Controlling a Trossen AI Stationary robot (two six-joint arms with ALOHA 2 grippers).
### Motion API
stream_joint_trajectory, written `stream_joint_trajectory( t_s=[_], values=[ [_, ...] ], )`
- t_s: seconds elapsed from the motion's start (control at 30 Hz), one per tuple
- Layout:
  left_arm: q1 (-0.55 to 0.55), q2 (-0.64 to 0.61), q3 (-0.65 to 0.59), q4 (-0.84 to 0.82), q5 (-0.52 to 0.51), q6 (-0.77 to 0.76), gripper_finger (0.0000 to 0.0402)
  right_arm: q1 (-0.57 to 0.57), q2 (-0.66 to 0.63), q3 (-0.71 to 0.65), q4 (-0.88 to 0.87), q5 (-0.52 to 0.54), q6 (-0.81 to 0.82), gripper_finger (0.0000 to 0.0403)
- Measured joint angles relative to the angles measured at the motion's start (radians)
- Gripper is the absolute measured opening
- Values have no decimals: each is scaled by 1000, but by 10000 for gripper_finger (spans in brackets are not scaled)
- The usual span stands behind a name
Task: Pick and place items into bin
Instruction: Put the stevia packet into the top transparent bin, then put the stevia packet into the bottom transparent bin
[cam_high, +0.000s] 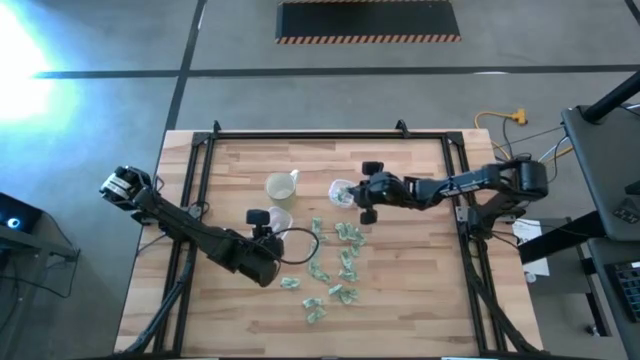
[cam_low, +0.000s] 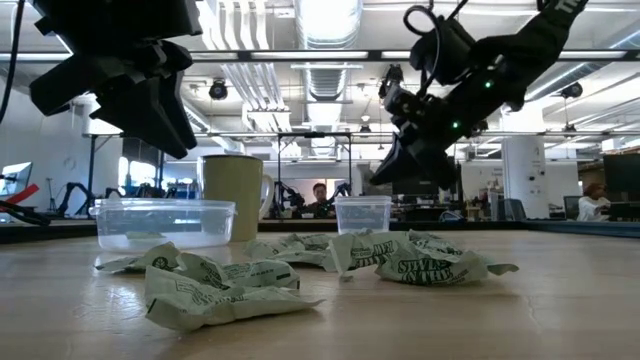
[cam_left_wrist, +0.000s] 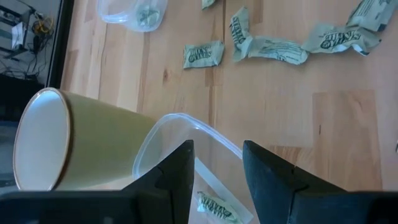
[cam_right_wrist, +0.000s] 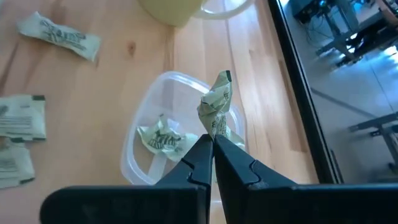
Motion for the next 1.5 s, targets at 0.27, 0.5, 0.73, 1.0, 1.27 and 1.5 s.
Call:
stream_joint_trajectory(
  t_s=[0.27,0.5,0.73,1.0,1.27,1.5],
  values=[
    [0,0,0,0,0,1,121,0,38,34,1,-2,21,11],
    [0,0,0,1,1,2,121,-1,43,38,-6,-2,29,58],
    [0,0,0,16,1,14,121,10,-14,38,-28,0,2,102],
    [0,0,-3,192,32,178,121,77,-164,39,-170,-1,31,106],
    [0,1,-18,257,224,213,121,138,-298,36,-318,-9,105,90],
    [-2,27,-23,311,271,208,121,167,-335,28,-362,-10,150,80]
  ],
)
